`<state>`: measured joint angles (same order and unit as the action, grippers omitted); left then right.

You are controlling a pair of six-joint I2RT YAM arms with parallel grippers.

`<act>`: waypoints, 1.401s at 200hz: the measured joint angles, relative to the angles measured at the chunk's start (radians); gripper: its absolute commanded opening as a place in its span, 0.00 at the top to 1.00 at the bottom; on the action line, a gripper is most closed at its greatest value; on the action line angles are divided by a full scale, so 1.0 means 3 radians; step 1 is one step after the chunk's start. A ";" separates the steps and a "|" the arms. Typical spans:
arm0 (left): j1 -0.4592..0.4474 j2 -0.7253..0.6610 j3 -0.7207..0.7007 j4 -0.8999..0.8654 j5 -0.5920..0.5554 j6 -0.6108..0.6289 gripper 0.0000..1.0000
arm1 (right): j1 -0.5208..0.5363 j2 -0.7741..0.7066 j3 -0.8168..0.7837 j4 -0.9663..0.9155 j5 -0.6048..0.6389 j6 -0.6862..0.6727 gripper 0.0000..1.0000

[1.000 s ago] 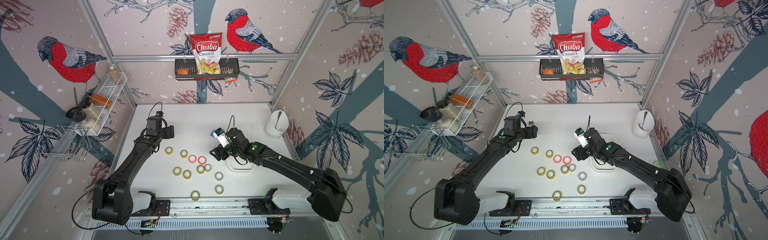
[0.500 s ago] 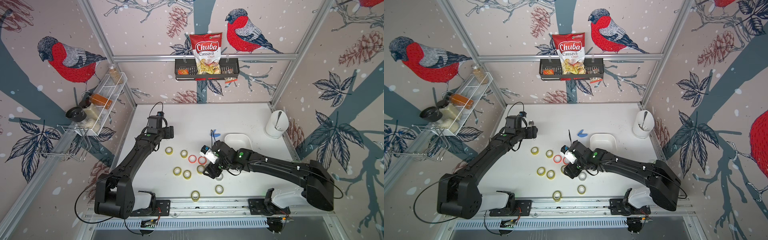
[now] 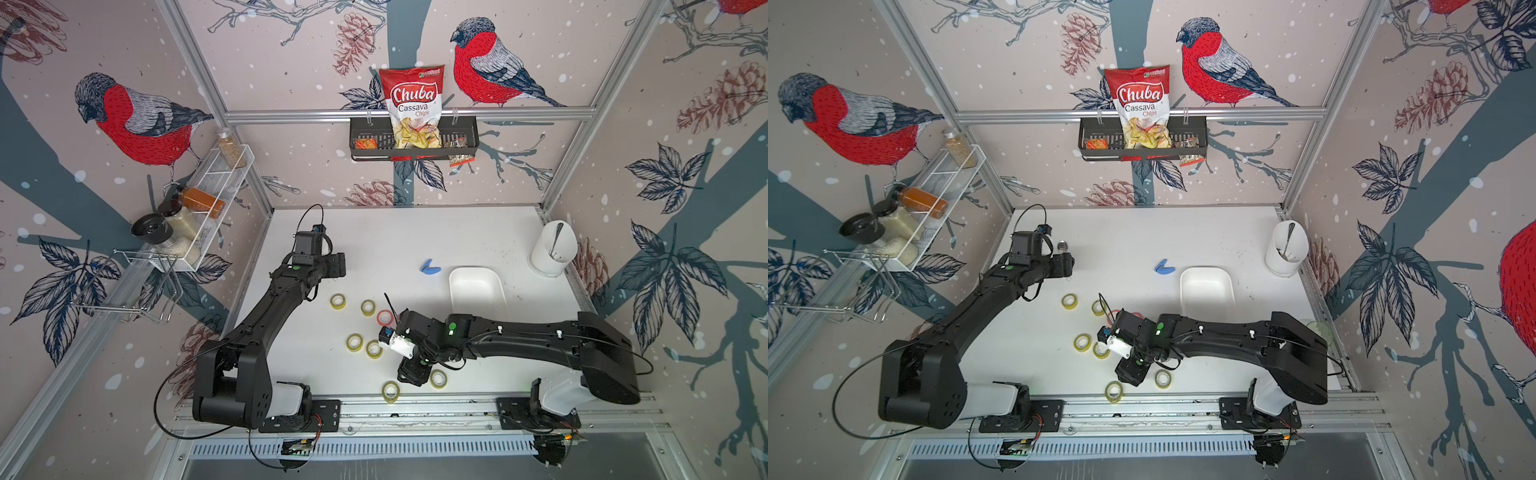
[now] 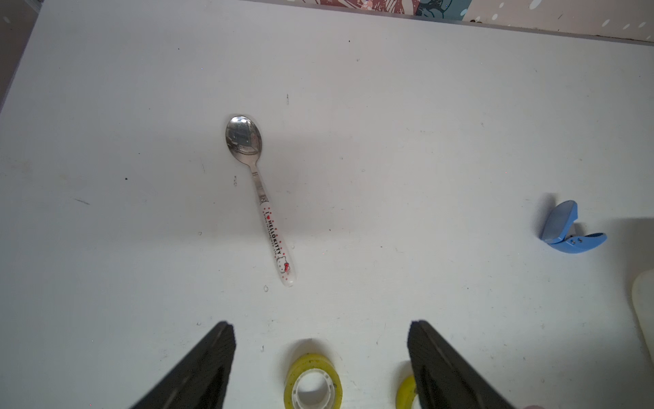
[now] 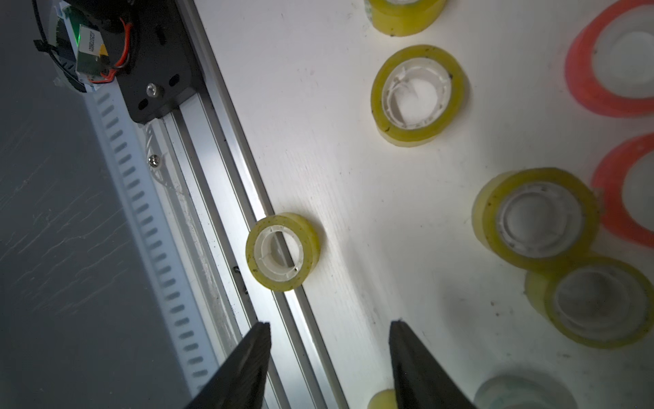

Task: Put the transparent tape into the storage box
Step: Pick up the tape from the center of the board.

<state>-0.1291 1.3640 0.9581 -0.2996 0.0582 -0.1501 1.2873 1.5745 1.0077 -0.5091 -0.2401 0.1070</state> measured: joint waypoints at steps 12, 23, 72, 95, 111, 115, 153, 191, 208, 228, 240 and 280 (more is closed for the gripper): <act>0.0022 0.0005 0.0000 0.0000 0.0025 -0.0003 0.19 | 0.0033 0.0064 0.0029 0.0001 -0.0013 -0.0008 0.45; 0.0042 0.0006 0.0000 0.0000 0.0051 -0.0009 0.19 | 0.0057 0.0118 0.0053 0.0005 -0.0036 -0.0008 0.45; 0.0125 0.0034 0.0004 -0.0001 0.0060 -0.0036 0.20 | 0.0145 0.0370 0.0122 0.0125 -0.0076 -0.0006 0.52; 0.0155 0.0067 0.0010 -0.0008 0.0069 -0.0062 0.22 | 0.0142 0.0465 0.0128 0.0191 -0.0071 0.0009 0.54; 0.0172 0.0089 0.0020 -0.0014 0.0085 -0.0088 0.23 | 0.0144 0.0509 0.0128 0.0225 -0.0072 0.0017 0.57; 0.0175 0.0093 0.0024 -0.0015 0.0092 -0.0089 0.23 | 0.0144 0.0516 0.0128 0.0235 -0.0072 0.0017 0.58; 0.0203 0.0113 0.0042 -0.0034 0.0154 -0.0090 0.23 | 0.0151 0.0617 0.0173 0.0271 -0.0071 0.0017 0.61; 0.0209 0.0113 0.0043 -0.0041 0.0167 -0.0089 0.24 | 0.0165 0.0698 0.0205 0.0267 -0.0069 0.0015 0.63; 0.0209 0.0113 0.0043 -0.0051 0.0167 -0.0089 0.24 | 0.0177 0.0727 0.0205 0.0267 -0.0055 0.0015 0.64; 0.0209 0.0113 0.0045 -0.0065 0.0170 -0.0088 0.24 | 0.0179 0.0772 0.0210 0.0254 -0.0034 0.0017 0.65; 0.0210 0.0113 0.0052 -0.0071 0.0173 -0.0088 0.24 | 0.0179 0.0795 0.0216 0.0248 -0.0017 0.0017 0.66; 0.0210 0.0113 0.0057 -0.0076 0.0178 -0.0085 0.24 | 0.0179 0.0807 0.0220 0.0251 -0.0010 0.0017 0.76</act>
<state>-0.0662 1.3979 0.9752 -0.3225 0.1116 -0.1757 1.3411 1.8168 1.0737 -0.4339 -0.2432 0.1120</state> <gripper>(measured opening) 0.762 0.268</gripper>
